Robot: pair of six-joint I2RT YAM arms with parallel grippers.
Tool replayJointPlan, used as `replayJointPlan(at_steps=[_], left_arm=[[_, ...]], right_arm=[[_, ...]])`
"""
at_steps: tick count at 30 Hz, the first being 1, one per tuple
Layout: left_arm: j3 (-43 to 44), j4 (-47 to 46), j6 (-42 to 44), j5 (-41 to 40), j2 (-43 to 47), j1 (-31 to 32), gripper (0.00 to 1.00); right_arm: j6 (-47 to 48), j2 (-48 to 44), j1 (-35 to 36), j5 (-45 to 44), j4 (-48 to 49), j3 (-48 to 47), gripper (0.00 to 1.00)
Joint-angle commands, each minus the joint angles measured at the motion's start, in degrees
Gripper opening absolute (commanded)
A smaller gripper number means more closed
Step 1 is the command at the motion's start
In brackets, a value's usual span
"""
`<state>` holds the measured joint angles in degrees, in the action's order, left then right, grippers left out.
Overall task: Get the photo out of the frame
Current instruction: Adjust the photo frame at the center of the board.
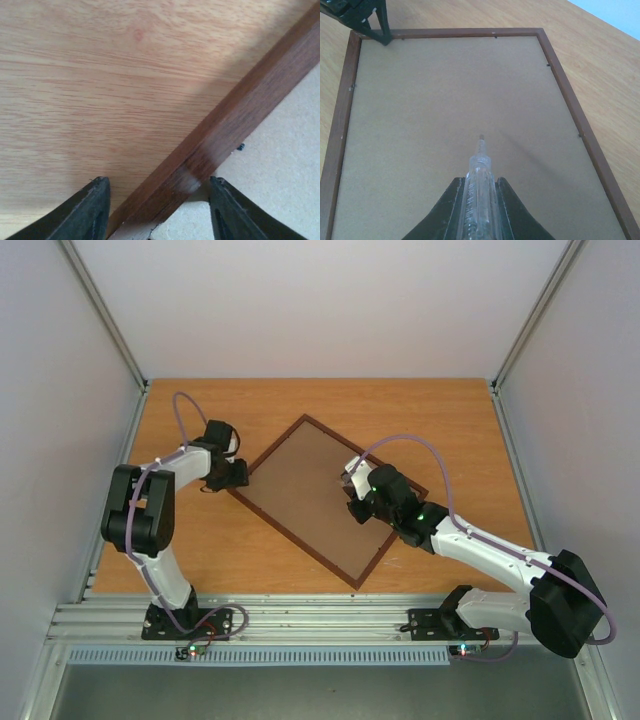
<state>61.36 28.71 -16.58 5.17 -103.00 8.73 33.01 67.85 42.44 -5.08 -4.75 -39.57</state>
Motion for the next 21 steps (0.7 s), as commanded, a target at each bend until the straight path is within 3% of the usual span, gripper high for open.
replayJointPlan(at_steps=[1,6,21], left_arm=[[0.0,1.3,-0.3,2.2,-0.4,0.0,0.5],[-2.7,1.5,-3.2,3.6,2.7,0.5,0.36],[-14.0,2.0,-13.3,2.6,13.2,9.9,0.18]], right_arm=[[-0.5,-0.3,0.1,0.3,-0.1,0.0,0.01],[-0.7,-0.8,0.1,0.8,-0.2,0.1,0.01],[-1.7,-3.6,0.2,6.8,-0.5,0.1,0.01]])
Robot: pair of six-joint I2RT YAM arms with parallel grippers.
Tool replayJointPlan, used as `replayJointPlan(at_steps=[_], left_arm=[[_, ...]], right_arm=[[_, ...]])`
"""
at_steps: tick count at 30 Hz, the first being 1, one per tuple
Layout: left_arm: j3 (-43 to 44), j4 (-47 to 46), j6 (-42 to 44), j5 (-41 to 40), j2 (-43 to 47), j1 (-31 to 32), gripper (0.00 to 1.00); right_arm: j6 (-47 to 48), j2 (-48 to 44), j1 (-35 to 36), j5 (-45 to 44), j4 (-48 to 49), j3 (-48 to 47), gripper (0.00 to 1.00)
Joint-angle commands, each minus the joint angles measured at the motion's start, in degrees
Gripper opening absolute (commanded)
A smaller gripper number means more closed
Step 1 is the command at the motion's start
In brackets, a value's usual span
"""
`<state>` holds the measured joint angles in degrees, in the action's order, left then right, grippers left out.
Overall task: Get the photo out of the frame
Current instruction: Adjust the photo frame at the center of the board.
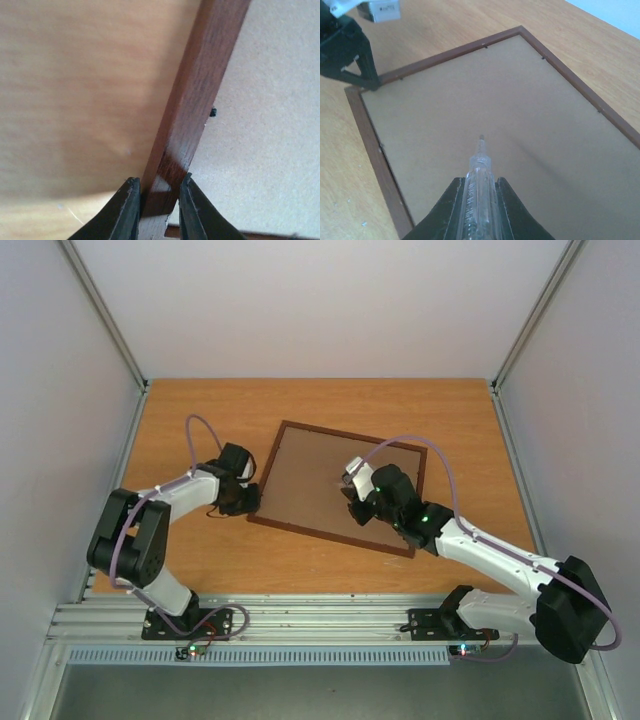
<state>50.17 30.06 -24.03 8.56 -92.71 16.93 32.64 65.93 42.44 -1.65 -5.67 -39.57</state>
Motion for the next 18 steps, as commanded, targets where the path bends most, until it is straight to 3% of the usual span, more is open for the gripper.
replayJointPlan(at_steps=[1,18], left_arm=[[-3.6,0.8,-6.9,-1.0,3.7,2.2,0.16],[-17.6,-2.5,-18.3,-0.3,21.3,12.5,0.15]], right_arm=[[-1.6,-1.8,0.2,3.9,0.5,0.1,0.01],[-4.3,-3.5,0.6,18.9,5.2,1.9,0.01]])
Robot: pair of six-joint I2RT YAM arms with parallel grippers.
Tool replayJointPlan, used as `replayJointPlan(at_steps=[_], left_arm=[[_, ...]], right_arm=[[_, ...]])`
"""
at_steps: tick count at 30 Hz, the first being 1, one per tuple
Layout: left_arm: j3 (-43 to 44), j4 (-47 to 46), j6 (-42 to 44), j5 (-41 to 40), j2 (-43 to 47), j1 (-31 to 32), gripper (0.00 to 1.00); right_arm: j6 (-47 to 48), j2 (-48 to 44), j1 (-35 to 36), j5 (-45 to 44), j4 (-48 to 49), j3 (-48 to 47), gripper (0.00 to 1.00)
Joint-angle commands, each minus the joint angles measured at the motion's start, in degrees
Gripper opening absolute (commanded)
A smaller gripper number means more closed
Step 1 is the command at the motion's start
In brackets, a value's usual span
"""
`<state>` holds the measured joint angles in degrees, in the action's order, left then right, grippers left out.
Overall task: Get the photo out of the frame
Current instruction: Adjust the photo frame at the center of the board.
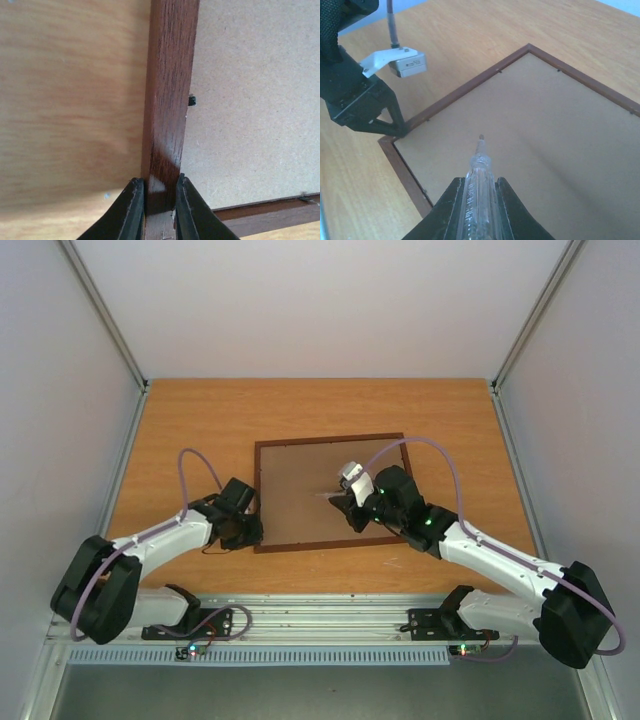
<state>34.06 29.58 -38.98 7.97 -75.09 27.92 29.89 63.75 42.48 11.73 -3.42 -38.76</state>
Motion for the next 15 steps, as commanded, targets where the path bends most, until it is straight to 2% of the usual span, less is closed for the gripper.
replayJointPlan(at_steps=[1,9,15], left_arm=[[-1.9,-2.0,-3.4,0.3,4.7,2.0,0.15],[-3.8,-2.4,-2.3,-0.4,7.7,3.5,0.17],[-2.0,1.9,-4.8,-3.4,19.2,3.5,0.49]], right_arm=[[-1.7,-1.4,0.6,6.3,2.9,1.3,0.01],[-2.3,-2.8,1.0,12.2,5.8,3.1,0.01],[-3.8,-3.3,1.7,14.1,10.7,4.5,0.01]])
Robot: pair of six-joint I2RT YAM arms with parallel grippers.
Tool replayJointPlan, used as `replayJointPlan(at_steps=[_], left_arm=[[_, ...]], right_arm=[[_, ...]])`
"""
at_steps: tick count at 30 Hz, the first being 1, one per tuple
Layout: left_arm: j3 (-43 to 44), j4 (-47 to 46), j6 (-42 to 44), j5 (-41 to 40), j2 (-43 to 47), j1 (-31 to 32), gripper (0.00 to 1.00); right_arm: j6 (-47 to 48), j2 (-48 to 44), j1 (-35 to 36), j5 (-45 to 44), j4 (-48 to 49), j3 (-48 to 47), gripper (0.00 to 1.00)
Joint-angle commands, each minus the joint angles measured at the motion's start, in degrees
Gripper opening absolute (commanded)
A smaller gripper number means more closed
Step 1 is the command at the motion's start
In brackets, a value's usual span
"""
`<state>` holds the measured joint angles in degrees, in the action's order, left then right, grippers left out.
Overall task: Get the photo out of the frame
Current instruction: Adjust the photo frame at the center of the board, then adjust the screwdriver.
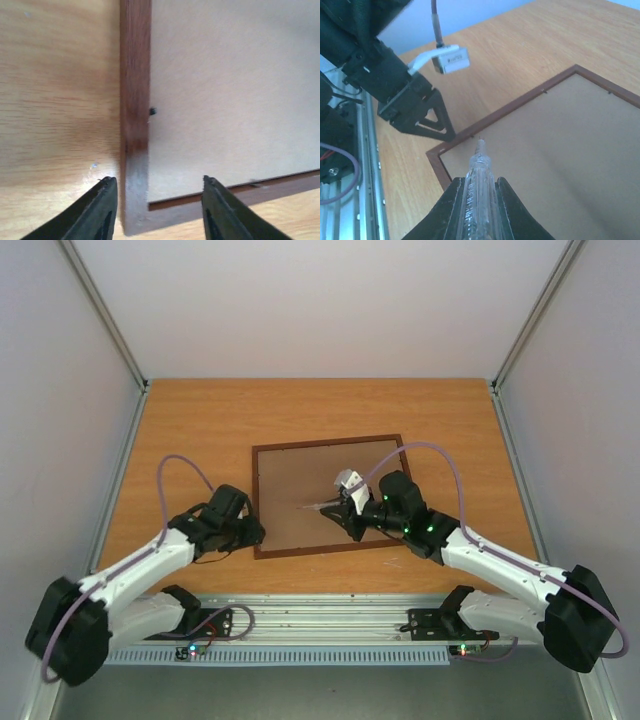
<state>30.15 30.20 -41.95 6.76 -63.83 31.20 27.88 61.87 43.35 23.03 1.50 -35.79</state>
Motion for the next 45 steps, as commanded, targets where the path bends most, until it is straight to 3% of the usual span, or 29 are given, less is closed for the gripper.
replayJointPlan(at_steps=[1,8,16,22,26,33,45], left_arm=[[2.5,1.9,-2.3,-2.4,10.5,0.2,0.52],[4.9,2.4,-6.7,-2.8,24.0,0.2,0.7],[0.2,-15.8,-16.4,4.7,26.6,0.2,0.71],[-5.7,-27.4,-24.6,3.5,29.3,0.2,0.7],[-8.3,-34.4,-28.4,4.3,30.2,0.2,0.64],[-13.0,-46.6,-35.6,6.4,29.4,0.2,0.46],[-15.3,-50.9,-40.8,7.0,30.7,0.2,0.14]], right_arm=[[-2.1,-1.6,0.8,3.0,7.3,2.1,0.01],[-3.8,-0.5,1.6,4.2,20.5,5.5,0.01],[-3.6,3.9,4.2,1.5,33.4,6.5,0.01],[-2.6,6.1,6.4,-1.9,37.7,6.8,0.01],[-1.6,7.2,7.9,-3.9,39.7,6.6,0.01],[-0.6,9.5,10.3,-6.4,43.4,6.4,0.01],[0.7,14.1,12.0,-7.6,48.2,6.0,0.01]])
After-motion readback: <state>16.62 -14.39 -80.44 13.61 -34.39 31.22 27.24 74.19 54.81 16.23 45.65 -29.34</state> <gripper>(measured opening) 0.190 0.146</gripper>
